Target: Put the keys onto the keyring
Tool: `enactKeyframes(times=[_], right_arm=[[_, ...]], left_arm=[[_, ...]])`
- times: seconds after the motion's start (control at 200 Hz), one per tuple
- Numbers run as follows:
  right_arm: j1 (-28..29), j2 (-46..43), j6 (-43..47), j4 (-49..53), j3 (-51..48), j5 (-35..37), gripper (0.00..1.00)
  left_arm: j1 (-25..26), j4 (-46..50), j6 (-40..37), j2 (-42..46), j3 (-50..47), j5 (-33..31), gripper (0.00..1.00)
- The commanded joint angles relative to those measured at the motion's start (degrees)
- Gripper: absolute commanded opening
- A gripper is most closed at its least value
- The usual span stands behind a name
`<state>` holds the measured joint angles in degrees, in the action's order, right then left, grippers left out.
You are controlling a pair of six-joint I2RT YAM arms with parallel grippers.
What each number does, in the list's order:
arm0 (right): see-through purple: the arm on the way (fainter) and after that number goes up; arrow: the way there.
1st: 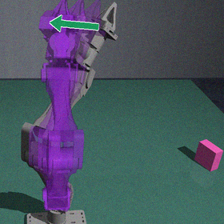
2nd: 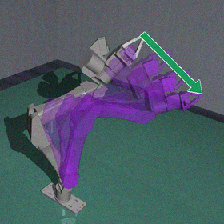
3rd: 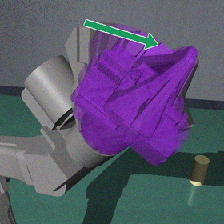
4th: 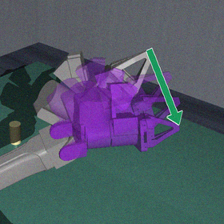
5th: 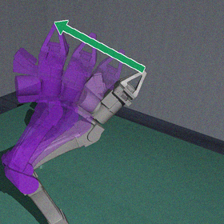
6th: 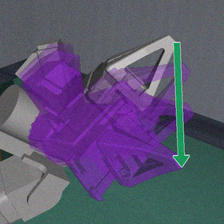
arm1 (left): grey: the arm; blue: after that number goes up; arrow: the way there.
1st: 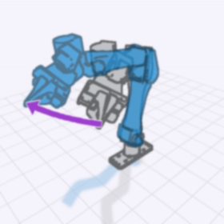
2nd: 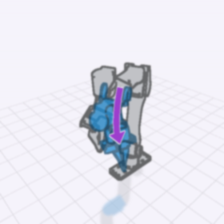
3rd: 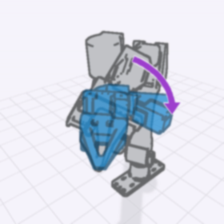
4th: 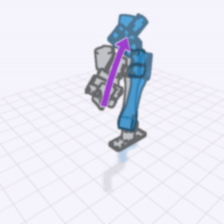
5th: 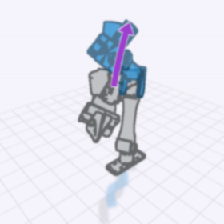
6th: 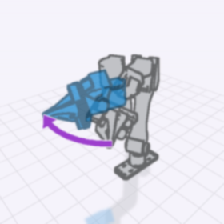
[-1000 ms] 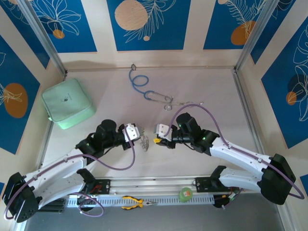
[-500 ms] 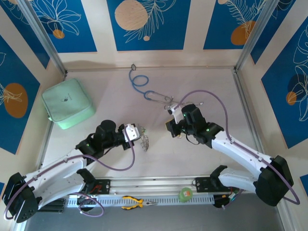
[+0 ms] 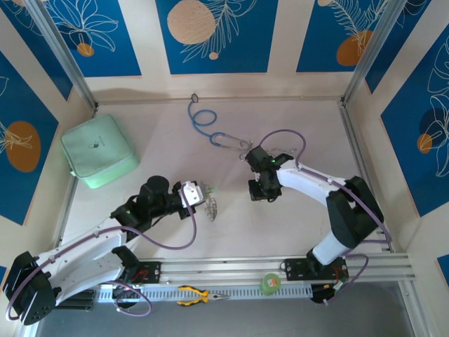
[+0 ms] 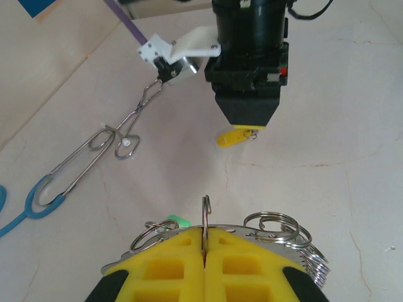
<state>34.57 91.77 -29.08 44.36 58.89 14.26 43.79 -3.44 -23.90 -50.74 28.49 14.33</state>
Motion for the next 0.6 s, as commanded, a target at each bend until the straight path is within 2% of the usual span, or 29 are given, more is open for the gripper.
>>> enactKeyframes(times=[0.0,0.07,0.335,0.595], right_arm=[[1.14,2.69,-4.78,3.7,2.84,3.94,0.3],[2.07,4.15,-5.76,3.7,3.32,5.46,0.34],[3.49,8.76,-6.17,5.7,5.51,10.26,0.33],[3.84,10.53,-5.03,4.72,6.31,8.51,0.31]], left_arm=[[0.75,-1.64,0.52,0.99,-0.38,0.17,0.0],[0.7,-1.52,0.33,1.0,-0.37,0.12,0.0],[0.77,-1.29,0.17,1.17,-0.37,0.09,0.0],[0.75,-1.28,0.16,1.35,-0.42,0.0,0.0]])
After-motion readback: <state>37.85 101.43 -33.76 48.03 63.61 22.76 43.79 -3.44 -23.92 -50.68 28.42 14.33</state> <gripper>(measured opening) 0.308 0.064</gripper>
